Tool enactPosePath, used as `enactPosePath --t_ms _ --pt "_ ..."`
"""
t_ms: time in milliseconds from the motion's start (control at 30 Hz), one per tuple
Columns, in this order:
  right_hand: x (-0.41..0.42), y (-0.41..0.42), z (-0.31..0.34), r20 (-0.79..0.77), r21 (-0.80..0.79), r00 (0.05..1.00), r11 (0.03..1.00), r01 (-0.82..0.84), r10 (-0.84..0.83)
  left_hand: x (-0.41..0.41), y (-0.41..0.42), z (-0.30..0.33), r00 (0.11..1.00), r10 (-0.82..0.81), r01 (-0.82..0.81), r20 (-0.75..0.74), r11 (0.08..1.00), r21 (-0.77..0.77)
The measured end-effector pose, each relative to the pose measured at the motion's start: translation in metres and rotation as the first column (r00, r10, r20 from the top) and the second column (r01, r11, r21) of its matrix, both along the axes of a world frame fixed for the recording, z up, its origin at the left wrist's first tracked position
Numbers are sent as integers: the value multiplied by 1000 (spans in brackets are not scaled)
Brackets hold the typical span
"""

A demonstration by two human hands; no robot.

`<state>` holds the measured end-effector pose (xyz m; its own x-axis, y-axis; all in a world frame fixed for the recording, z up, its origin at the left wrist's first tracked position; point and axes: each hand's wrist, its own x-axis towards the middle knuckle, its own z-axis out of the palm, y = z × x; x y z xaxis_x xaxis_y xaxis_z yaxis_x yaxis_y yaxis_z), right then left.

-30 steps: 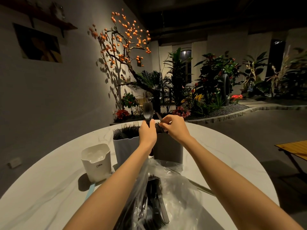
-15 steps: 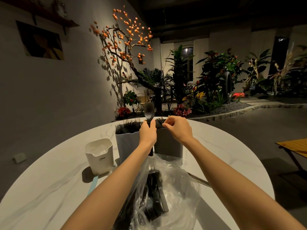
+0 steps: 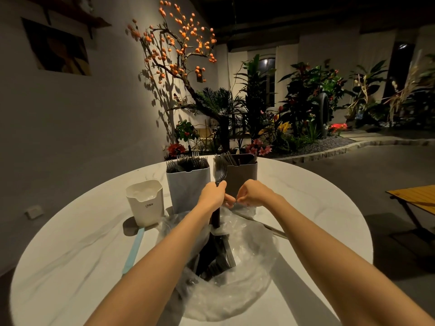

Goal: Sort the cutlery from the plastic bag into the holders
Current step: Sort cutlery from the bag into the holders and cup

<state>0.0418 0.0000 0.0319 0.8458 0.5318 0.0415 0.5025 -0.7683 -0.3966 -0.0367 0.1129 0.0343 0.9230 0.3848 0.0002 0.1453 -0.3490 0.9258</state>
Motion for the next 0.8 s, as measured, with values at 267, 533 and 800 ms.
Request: enactPosePath --t_ms 267,533,800 --pt "0 -10 -38 66 -300 991 945 129 -114 -1 -2 -9 1000 -6 6 -4 999 -35" --pt "1 -14 -48 98 -351 989 926 138 -111 -2 -3 -9 999 43 -43 16 998 -38" --pt "-5 -4 0 205 100 966 985 139 -157 -3 2 10 983 128 -109 131 984 -140"
